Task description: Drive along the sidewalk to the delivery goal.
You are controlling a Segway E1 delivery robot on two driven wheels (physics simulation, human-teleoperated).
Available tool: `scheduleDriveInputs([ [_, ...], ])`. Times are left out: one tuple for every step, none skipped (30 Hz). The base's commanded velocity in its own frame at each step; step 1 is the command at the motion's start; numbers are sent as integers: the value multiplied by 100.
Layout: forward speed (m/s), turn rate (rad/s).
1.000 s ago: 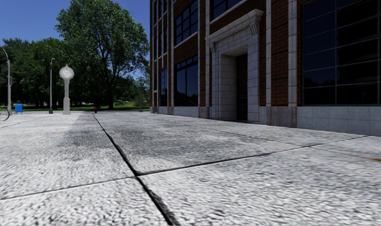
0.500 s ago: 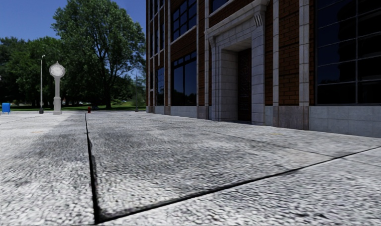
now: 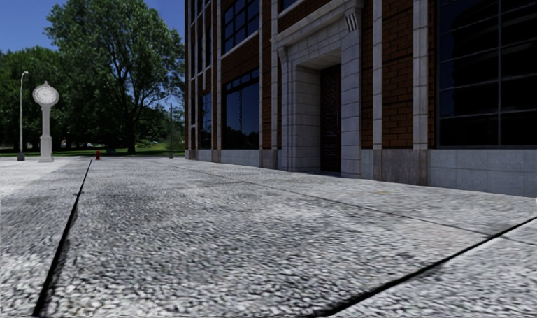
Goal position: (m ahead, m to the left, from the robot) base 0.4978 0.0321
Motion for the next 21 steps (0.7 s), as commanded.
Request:
scheduleDriveInputs([
  [116,-26],
  [116,-26],
  [116,-26],
  [116,-26],
  [116,-26],
  [116,-26],
  [115,-24],
  [113,-21],
  [113,-21],
  [112,-20],
  [111,-20],
  [107,-20],
  [87,-11],
  [31,0],
  [0,0],
  [0,0],
  [0,0],
  [0,0],
  [0,0],
  [0,0],
  [0,0],
])
